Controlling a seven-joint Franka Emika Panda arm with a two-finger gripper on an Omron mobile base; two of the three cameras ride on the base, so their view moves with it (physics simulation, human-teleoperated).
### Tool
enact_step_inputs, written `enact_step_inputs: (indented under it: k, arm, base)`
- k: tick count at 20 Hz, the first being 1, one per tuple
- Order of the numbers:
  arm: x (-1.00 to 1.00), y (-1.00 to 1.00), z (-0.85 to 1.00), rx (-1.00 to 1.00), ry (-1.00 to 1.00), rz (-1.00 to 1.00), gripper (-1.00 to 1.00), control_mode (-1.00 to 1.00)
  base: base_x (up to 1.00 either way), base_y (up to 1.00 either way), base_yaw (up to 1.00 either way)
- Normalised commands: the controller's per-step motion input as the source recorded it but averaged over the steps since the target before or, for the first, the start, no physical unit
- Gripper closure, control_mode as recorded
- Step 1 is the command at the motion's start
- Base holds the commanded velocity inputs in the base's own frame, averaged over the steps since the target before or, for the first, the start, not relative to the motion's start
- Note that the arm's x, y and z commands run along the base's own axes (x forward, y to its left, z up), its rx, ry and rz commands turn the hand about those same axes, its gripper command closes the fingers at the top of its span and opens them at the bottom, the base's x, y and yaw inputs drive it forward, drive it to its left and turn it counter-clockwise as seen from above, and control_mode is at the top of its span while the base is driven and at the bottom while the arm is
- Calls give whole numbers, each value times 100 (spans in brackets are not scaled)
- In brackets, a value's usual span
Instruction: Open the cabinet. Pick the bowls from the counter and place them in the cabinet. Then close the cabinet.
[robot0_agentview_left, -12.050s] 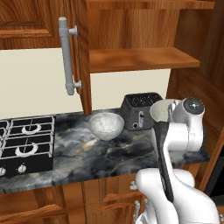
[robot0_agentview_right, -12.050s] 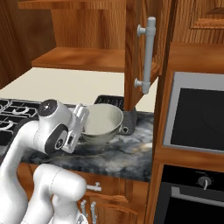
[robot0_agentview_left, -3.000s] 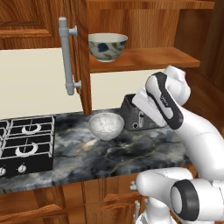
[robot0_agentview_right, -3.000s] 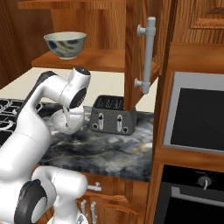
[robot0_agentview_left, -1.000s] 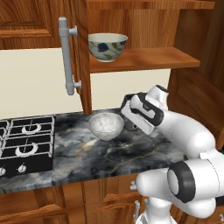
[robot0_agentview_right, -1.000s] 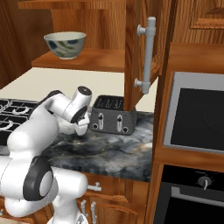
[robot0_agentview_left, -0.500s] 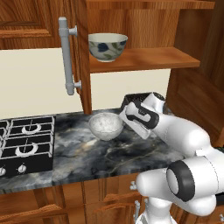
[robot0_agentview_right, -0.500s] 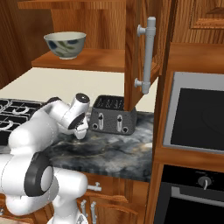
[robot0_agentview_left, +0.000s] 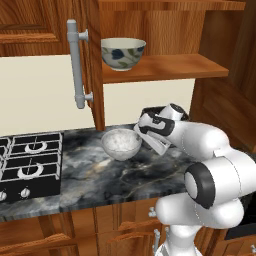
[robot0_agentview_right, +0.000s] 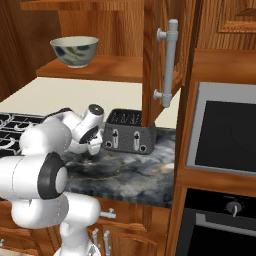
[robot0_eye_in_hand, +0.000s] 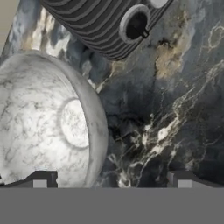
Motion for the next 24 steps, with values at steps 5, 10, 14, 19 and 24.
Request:
enact_step_inputs:
  k: [5,10,14,19,24]
  arm:
    - [26,5,-15,0,0,0,-100,-100]
    - [22,6,-18,0,0,0,-100,-100]
    - [24,12,-23,0,-1,0,-100,-100]
    - [21,14,-30,0,-3,0,-100,-100]
    - [11,11,-32,0,-3,0,-100,-100]
  base:
    - [0,0,0]
    - [0,0,0]
    - [0,0,0]
    - [0,0,0]
    - [0,0,0]
